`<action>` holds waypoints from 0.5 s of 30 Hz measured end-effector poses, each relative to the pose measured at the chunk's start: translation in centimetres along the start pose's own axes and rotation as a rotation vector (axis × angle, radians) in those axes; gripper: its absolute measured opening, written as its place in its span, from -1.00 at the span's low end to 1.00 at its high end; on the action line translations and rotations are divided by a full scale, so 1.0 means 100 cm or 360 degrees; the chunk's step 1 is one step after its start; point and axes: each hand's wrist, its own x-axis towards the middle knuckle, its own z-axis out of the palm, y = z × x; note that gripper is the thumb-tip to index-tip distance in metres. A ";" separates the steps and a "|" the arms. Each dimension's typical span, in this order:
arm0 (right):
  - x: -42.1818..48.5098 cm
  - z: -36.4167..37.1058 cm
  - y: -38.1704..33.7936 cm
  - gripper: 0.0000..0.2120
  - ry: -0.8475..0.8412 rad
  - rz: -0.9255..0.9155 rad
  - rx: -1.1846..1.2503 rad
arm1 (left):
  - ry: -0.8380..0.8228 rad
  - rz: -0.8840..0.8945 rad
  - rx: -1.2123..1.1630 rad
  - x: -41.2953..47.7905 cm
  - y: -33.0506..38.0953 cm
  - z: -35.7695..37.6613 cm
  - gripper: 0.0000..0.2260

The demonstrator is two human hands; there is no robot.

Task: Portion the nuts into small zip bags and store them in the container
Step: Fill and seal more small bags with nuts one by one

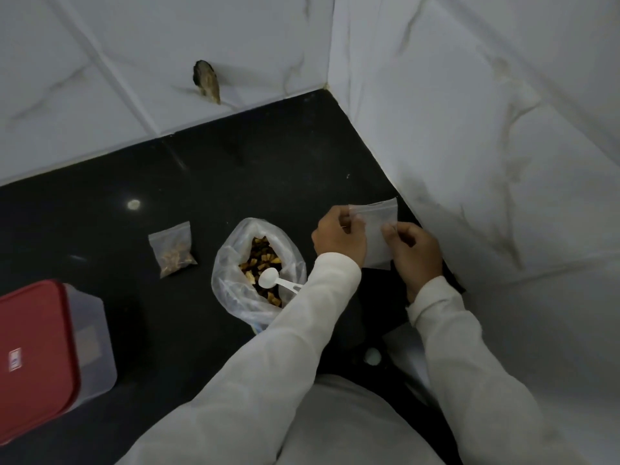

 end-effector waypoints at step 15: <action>-0.092 0.080 -0.069 -0.87 -0.0522 -0.0088 0.0387 | 0.0166 0.0089 -0.0439 -0.020 -0.038 -0.159 -0.92</action>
